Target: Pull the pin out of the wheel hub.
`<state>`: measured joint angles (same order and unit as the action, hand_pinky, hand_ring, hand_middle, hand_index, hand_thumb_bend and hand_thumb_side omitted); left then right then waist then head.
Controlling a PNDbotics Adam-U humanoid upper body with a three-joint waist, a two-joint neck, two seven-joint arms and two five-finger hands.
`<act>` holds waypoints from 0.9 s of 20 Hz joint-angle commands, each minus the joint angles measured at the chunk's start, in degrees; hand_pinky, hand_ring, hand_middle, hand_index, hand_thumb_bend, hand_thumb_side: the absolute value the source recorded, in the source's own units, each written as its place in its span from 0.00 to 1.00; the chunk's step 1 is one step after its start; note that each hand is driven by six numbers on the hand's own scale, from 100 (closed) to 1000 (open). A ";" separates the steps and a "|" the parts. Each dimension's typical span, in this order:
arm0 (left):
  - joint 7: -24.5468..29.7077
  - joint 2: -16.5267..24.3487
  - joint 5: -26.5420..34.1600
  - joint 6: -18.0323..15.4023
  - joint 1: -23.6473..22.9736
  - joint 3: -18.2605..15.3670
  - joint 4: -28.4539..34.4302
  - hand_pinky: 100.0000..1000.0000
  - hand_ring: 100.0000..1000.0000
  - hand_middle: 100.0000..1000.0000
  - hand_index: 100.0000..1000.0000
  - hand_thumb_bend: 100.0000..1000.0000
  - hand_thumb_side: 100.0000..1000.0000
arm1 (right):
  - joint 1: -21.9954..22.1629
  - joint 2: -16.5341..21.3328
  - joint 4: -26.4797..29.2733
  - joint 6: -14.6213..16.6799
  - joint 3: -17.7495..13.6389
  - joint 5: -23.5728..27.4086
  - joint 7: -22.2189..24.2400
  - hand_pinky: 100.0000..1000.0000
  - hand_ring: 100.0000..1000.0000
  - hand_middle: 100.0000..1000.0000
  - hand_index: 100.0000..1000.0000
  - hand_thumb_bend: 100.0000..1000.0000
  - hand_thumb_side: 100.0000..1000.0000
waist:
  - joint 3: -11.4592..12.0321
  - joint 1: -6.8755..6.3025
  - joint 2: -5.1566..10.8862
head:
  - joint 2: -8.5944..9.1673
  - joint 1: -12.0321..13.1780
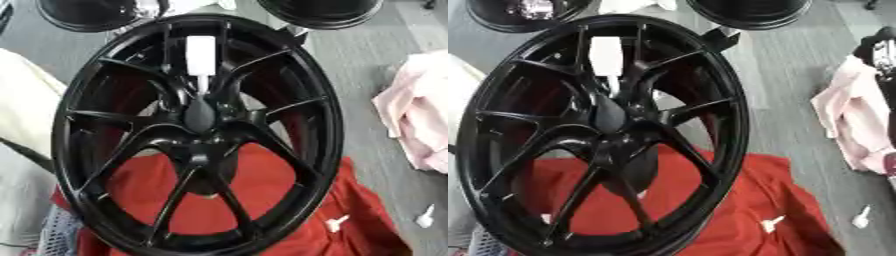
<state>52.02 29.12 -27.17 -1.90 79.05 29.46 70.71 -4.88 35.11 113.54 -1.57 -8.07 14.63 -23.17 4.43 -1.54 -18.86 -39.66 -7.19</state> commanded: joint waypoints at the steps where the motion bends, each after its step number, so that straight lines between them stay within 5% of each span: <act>1: -0.06 0.04 1.08 0.91 1.97 0.19 -0.08 0.91 0.87 0.81 0.90 0.13 0.73 | -0.39 1.31 1.05 -0.19 -0.17 0.48 0.14 0.79 0.65 0.51 0.56 0.00 0.58 | -0.14 0.07 1.47 | -0.05 -0.22; 6: -0.06 -0.85 3.56 0.76 2.30 1.34 -1.09 0.92 0.88 0.81 0.91 0.25 0.76 | -0.61 1.11 1.05 -0.36 -0.03 0.65 0.21 0.79 0.65 0.51 0.56 0.00 0.58 | -0.25 -0.03 1.37 | 0.12 -0.39; 18: -0.06 -1.08 6.43 0.66 1.90 5.15 0.44 0.93 0.88 0.81 0.90 0.35 0.79 | -1.05 0.72 1.05 -0.48 0.13 1.04 0.39 0.79 0.65 0.51 0.56 0.00 0.59 | -0.36 0.00 1.19 | 0.37 -1.53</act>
<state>52.05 26.74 -21.12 -1.27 79.72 34.56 70.10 -5.52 34.99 113.54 -1.96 -7.72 15.23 -22.79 4.03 -1.68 -18.86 -39.62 -8.57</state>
